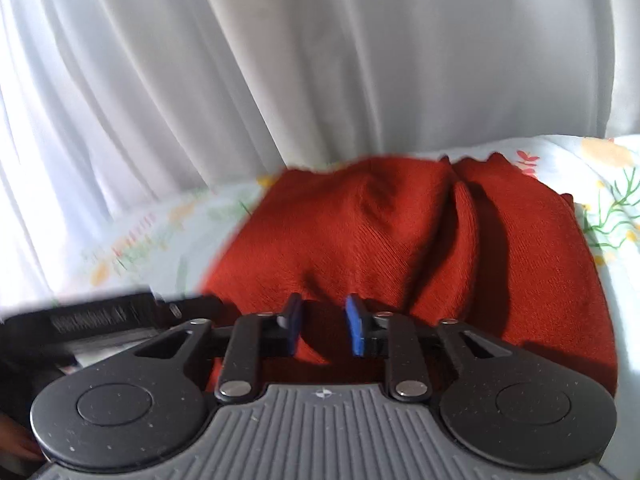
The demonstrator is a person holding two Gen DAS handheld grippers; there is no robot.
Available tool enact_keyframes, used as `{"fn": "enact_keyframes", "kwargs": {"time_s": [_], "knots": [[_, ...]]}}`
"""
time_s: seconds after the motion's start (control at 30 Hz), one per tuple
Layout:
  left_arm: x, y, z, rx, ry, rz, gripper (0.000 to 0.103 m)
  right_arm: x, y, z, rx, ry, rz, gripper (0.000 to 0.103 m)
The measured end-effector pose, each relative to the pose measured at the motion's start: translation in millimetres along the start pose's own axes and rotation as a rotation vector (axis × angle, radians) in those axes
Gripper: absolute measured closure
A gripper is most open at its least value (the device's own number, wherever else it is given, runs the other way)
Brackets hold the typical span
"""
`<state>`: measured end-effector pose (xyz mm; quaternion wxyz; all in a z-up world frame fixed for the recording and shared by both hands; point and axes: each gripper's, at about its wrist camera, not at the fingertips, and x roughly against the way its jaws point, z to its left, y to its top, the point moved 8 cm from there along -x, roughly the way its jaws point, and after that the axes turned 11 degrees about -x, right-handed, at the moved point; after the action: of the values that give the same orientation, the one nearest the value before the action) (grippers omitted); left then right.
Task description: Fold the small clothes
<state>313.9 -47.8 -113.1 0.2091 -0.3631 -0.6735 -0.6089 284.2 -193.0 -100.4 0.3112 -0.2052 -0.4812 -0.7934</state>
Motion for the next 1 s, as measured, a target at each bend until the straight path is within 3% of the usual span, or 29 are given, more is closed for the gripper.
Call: {"fn": "enact_keyframes", "kwargs": {"time_s": [0.07, 0.13, 0.17, 0.23, 0.3, 0.33, 0.37, 0.43, 0.53, 0.63, 0.7, 0.8, 0.83, 0.93, 1.0], "knots": [[-4.3, -2.4, -4.0, 0.005, -0.037, 0.018, 0.019, 0.5, -0.6, -3.4, 0.052, -0.009, -0.015, 0.097], [-2.6, -5.2, -8.4, 0.039, -0.134, 0.026, 0.024, 3.8, 1.4, -4.2, 0.06, -0.009, 0.002, 0.097], [1.9, -6.3, -9.8, 0.057, -0.185, 0.015, 0.022, 5.7, 3.3, -5.2, 0.055, 0.0, 0.015, 0.097], [12.6, -6.4, -7.7, 0.07, -0.21, -0.023, 0.022, 15.0, 12.3, -12.9, 0.007, 0.026, 0.006, 0.095], [21.9, -4.9, -5.2, 0.087, -0.235, -0.055, 0.021, 31.6, 24.7, -33.5, -0.079, 0.011, -0.051, 0.065], [25.7, -3.6, -4.0, 0.091, -0.241, -0.071, 0.021, 37.7, 31.1, -47.0, -0.132, -0.004, -0.084, 0.045], [28.7, -3.1, -4.5, 0.081, -0.24, -0.08, 0.021, 41.9, 36.2, -60.7, -0.185, -0.006, -0.101, 0.043], [34.4, -7.5, -6.4, 0.038, -0.22, -0.08, 0.02, 36.1, 39.4, -81.1, -0.299, 0.012, -0.038, 0.044], [41.1, -21.0, -9.5, -0.033, -0.181, -0.062, 0.018, 17.0, 38.3, -85.0, -0.439, 0.149, 0.057, 0.044], [41.8, -36.0, -15.8, -0.119, -0.143, -0.03, 0.017, -2.6, 45.4, -76.4, -0.433, 0.168, 0.065, 0.046], [37.1, -45.0, -19.8, -0.173, -0.112, 0.0, 0.017, -14.3, 50.4, -67.1, -0.407, 0.164, 0.071, 0.054], [29.6, -52.4, -21.2, -0.198, -0.082, 0.031, 0.017, -27.7, 54.8, -48.5, -0.291, 0.119, 0.083, 0.075], [28.1, -52.9, -19.7, -0.185, -0.072, 0.032, 0.017, -29.3, 55.6, -43.0, -0.227, 0.086, 0.074, 0.087], [26.0, -50.9, -13.7, -0.132, -0.054, 0.032, 0.017, -19.8, 57.7, -25.2, -0.034, -0.021, 0.02, 0.093], [26.4, -48.4, -12.7, -0.112, -0.053, 0.03, 0.017, -2.6, 63.6, -12.1, 0.114, -0.083, -0.068, 0.093]]}}
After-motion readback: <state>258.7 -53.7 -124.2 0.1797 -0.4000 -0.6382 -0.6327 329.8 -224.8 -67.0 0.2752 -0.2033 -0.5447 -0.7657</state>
